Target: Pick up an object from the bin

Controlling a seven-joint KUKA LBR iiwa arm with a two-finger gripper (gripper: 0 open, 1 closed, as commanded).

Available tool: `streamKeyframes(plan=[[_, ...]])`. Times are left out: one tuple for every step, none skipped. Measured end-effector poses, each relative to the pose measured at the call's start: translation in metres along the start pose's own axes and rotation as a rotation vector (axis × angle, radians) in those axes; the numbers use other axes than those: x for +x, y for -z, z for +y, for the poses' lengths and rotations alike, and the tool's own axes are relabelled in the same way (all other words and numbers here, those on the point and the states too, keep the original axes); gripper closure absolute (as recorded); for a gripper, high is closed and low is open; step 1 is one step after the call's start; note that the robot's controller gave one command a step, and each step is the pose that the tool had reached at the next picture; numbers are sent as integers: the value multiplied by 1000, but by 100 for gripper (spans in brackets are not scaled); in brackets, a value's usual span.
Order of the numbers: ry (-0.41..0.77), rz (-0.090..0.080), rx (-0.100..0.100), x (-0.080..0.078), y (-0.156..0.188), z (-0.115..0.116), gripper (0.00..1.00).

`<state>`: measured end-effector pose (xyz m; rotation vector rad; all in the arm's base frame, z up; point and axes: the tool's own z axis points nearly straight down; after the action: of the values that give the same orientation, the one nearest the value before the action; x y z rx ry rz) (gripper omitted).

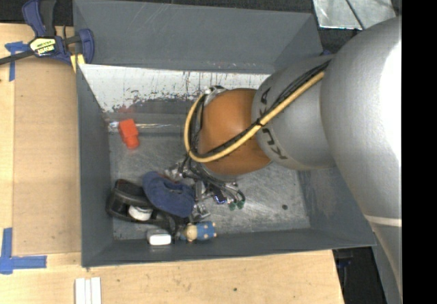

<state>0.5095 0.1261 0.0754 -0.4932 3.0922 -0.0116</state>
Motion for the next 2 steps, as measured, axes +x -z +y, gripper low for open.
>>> streamKeyframes(plan=[[-2,-24,-5,-6,3,3,100],[-1,-24,-5,-5,1,4,0]])
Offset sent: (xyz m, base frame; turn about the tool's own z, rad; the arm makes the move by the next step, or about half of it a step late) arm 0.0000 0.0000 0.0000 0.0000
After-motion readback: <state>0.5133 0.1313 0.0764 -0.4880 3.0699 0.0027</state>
